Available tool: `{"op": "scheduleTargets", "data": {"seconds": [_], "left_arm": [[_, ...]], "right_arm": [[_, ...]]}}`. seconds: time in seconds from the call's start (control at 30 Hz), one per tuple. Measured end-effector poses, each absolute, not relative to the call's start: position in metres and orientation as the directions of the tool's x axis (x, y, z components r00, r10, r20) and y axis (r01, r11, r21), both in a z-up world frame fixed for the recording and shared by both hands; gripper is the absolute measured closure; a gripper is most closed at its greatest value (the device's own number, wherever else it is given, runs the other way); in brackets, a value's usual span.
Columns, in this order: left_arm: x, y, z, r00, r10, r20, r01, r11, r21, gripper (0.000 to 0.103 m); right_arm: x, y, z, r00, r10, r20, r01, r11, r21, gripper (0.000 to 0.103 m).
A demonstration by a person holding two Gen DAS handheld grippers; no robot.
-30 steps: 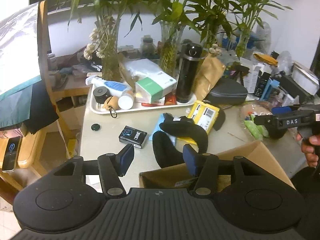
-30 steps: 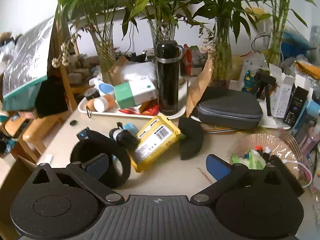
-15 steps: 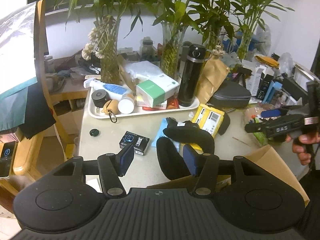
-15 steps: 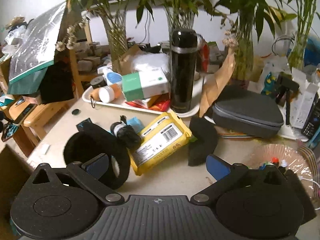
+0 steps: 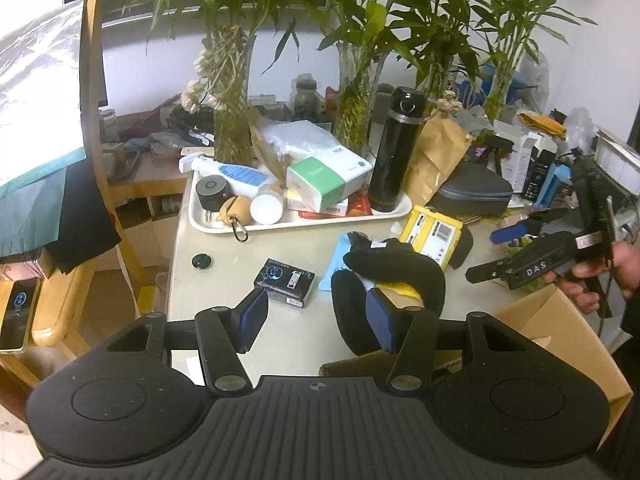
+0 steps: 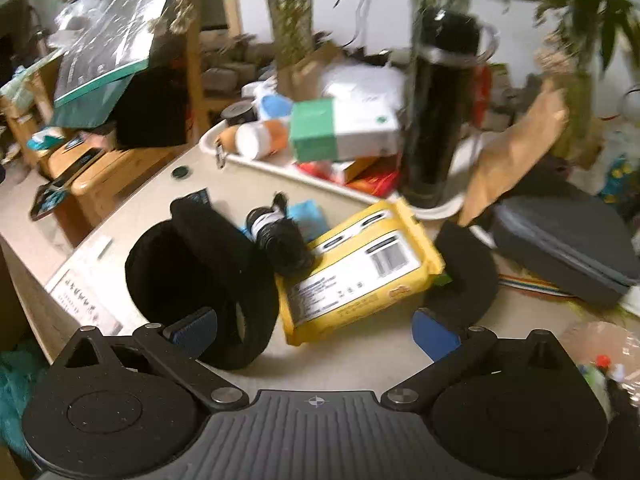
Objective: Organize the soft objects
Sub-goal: 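Reach the right tool to the black fabric eye mask and grasp it, then carry the eye mask toward the box with the right tool while the left tool grasps the black card box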
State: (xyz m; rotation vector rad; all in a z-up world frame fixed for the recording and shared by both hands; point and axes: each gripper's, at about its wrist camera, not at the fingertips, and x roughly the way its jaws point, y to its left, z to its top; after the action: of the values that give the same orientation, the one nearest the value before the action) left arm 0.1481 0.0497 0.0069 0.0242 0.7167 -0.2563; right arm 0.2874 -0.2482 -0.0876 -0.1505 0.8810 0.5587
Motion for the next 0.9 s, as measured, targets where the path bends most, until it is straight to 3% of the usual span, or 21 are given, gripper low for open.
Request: {"op": "scheduleTargets", "data": {"seconds": [0.17,0.33,0.6,0.73,0.8,0.9], "left_arm": [[0.148,0.053,0.003,0.721,-0.225,-0.656,0.234,0.969,-0.074,0.049],[0.150,0.055,0.000,0.721,-0.224,-0.656,0.227,0.970,-0.082,0.049],[0.153,0.058,0.000,0.729,-0.222,-0.648,0.219,0.972,-0.086,0.049],[0.154,0.059,0.000,0.734,-0.218,-0.643,0.215,0.973,-0.084,0.049],[0.154,0.061,0.000,0.737,-0.218,-0.640,0.213,0.973,-0.086,0.049],[0.156,0.062,0.001,0.739,-0.215,-0.638,0.209,0.974,-0.085,0.049]], "right_arm": [[0.310,-0.256,-0.107,0.399,0.516,-0.758,-0.525,0.807,0.273,0.002],[0.319,-0.245,-0.124,0.288,0.573,-0.767,-0.578,0.743,0.338,0.022],[0.331,-0.224,-0.155,0.184,0.568,-0.802,-0.581,0.721,0.377,0.065],[0.336,-0.220,-0.166,0.130,0.600,-0.789,-0.564,0.699,0.439,0.077],[0.334,-0.216,-0.167,0.128,0.593,-0.795,-0.580,0.695,0.425,0.085],[0.328,-0.214,-0.160,0.155,0.595,-0.788,-0.604,0.689,0.401,0.089]]}}
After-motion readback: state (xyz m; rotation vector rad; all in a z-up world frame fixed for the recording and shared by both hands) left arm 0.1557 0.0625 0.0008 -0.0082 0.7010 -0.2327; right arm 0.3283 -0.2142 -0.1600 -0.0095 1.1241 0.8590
